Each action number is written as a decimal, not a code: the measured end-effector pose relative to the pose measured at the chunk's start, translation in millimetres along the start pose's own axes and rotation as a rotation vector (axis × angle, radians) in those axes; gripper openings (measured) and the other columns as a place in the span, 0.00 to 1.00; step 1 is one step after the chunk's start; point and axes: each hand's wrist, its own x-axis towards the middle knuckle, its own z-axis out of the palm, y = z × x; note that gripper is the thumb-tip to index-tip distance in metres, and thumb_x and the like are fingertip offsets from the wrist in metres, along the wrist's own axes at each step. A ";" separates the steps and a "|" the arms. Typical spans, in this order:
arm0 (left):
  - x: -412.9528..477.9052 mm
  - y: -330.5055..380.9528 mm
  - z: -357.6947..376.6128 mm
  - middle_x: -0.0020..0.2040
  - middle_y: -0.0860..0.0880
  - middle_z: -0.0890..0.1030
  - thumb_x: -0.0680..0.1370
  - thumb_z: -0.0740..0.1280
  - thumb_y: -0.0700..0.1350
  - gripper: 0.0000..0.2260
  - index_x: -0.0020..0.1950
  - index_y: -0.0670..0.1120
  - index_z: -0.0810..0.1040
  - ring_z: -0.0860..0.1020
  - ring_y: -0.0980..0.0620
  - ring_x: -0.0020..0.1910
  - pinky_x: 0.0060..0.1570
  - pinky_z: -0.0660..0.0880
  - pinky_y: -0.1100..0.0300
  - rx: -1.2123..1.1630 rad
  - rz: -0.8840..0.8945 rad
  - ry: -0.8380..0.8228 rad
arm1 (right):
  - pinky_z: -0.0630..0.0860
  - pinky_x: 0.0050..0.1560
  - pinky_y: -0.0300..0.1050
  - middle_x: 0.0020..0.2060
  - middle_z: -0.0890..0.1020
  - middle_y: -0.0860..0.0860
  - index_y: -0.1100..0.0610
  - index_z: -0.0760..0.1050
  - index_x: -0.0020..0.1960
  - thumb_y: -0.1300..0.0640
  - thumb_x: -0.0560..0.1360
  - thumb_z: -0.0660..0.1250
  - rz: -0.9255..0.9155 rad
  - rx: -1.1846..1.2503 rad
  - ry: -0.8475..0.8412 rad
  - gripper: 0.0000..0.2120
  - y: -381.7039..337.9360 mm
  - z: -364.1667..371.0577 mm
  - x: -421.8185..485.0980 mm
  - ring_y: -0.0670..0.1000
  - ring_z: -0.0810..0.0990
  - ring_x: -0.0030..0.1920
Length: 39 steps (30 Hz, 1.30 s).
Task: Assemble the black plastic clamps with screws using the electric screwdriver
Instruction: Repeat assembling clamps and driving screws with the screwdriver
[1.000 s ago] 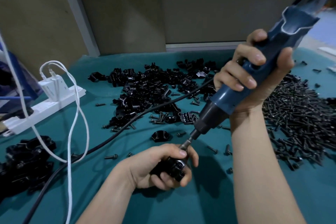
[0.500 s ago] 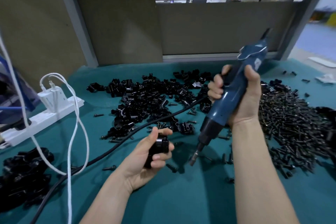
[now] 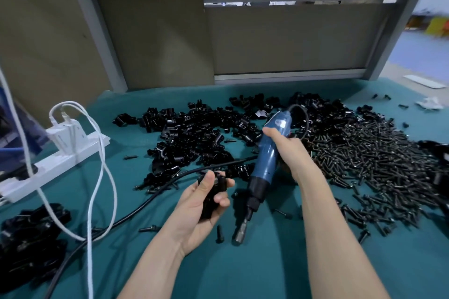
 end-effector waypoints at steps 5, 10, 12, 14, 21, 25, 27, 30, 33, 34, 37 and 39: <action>-2.0 -0.1 2.3 0.39 0.43 0.82 0.64 0.73 0.49 0.20 0.47 0.37 0.76 0.72 0.56 0.27 0.31 0.77 0.65 0.062 0.022 0.010 | 0.69 0.43 0.48 0.54 0.76 0.54 0.61 0.69 0.65 0.29 0.68 0.65 0.020 -0.423 -0.002 0.41 -5.0 -0.5 -2.9 0.56 0.75 0.48; -0.6 1.0 3.9 0.39 0.43 0.83 0.62 0.74 0.49 0.20 0.47 0.38 0.77 0.72 0.56 0.26 0.31 0.77 0.64 0.031 0.095 0.055 | 0.63 0.39 0.48 0.41 0.72 0.57 0.58 0.69 0.53 0.60 0.74 0.57 -0.023 -0.477 -0.018 0.08 -30.3 -17.0 -10.1 0.54 0.68 0.37; 1.0 1.7 1.7 0.41 0.42 0.83 0.63 0.73 0.46 0.15 0.45 0.38 0.82 0.74 0.56 0.28 0.34 0.78 0.64 0.004 0.107 0.070 | 0.63 0.37 0.48 0.37 0.71 0.58 0.60 0.69 0.43 0.70 0.72 0.53 -0.115 -0.438 -0.073 0.09 -41.8 -23.8 -22.1 0.54 0.67 0.36; 0.7 2.7 0.6 0.42 0.42 0.83 0.65 0.72 0.42 0.08 0.40 0.39 0.86 0.77 0.57 0.29 0.38 0.80 0.64 0.000 0.106 0.052 | 0.71 0.33 0.44 0.36 0.73 0.56 0.59 0.69 0.39 0.74 0.75 0.54 -0.226 -0.338 -0.195 0.13 -53.8 -27.0 -42.0 0.52 0.72 0.34; 0.7 3.4 3.0 0.42 0.42 0.84 0.66 0.71 0.42 0.10 0.41 0.36 0.85 0.77 0.57 0.30 0.41 0.81 0.63 -0.018 0.093 0.039 | 0.82 0.40 0.42 0.37 0.80 0.55 0.61 0.74 0.42 0.68 0.69 0.74 -0.572 -0.349 -0.512 0.09 -83.6 13.1 -86.1 0.52 0.85 0.34; -2.7 3.9 3.3 0.41 0.43 0.83 0.68 0.69 0.41 0.09 0.42 0.37 0.86 0.77 0.57 0.31 0.42 0.81 0.62 -0.021 0.073 -0.019 | 0.81 0.37 0.44 0.32 0.82 0.54 0.59 0.75 0.38 0.62 0.68 0.78 -0.700 -0.448 -0.481 0.11 -68.1 45.5 -83.6 0.50 0.82 0.30; -3.4 5.3 2.6 0.41 0.43 0.83 0.68 0.69 0.41 0.09 0.42 0.38 0.86 0.77 0.57 0.31 0.41 0.81 0.62 -0.032 0.070 -0.031 | 0.80 0.37 0.46 0.31 0.82 0.53 0.58 0.74 0.36 0.61 0.67 0.78 -0.738 -0.448 -0.452 0.12 -60.6 49.9 -79.2 0.48 0.79 0.31; -3.8 6.4 1.7 0.42 0.44 0.82 0.66 0.74 0.44 0.10 0.42 0.39 0.86 0.76 0.57 0.30 0.39 0.81 0.63 -0.025 0.050 -0.036 | 0.80 0.38 0.50 0.32 0.82 0.53 0.55 0.73 0.34 0.60 0.67 0.79 -0.757 -0.416 -0.449 0.13 -56.0 51.4 -75.9 0.48 0.78 0.32; -4.5 6.6 0.3 0.40 0.45 0.82 0.54 0.85 0.47 0.23 0.42 0.37 0.85 0.76 0.58 0.29 0.37 0.80 0.64 -0.020 0.030 -0.041 | 0.80 0.39 0.47 0.32 0.82 0.51 0.55 0.74 0.35 0.60 0.67 0.78 -0.806 -0.408 -0.417 0.13 -56.7 50.0 -73.4 0.46 0.78 0.32; -4.9 7.0 -0.1 0.39 0.45 0.81 0.51 0.86 0.47 0.25 0.42 0.37 0.85 0.75 0.58 0.28 0.36 0.80 0.65 -0.018 0.027 -0.042 | 0.80 0.40 0.46 0.33 0.82 0.51 0.56 0.74 0.36 0.60 0.67 0.78 -0.817 -0.414 -0.408 0.12 -57.1 48.9 -72.6 0.47 0.79 0.33; -5.4 7.2 0.8 0.40 0.44 0.81 0.52 0.86 0.45 0.26 0.45 0.37 0.84 0.71 0.58 0.27 0.26 0.74 0.68 -0.050 0.005 -0.080 | 0.80 0.42 0.49 0.34 0.83 0.53 0.58 0.76 0.37 0.61 0.67 0.78 -0.799 -0.430 -0.446 0.10 -58.4 46.0 -71.5 0.53 0.81 0.36; -5.7 6.0 1.4 0.41 0.44 0.81 0.54 0.86 0.44 0.26 0.46 0.37 0.83 0.70 0.58 0.26 0.23 0.70 0.70 -0.084 -0.006 -0.110 | 0.80 0.42 0.47 0.35 0.84 0.53 0.60 0.77 0.38 0.63 0.68 0.77 -0.795 -0.438 -0.494 0.09 -58.5 44.3 -72.5 0.52 0.82 0.36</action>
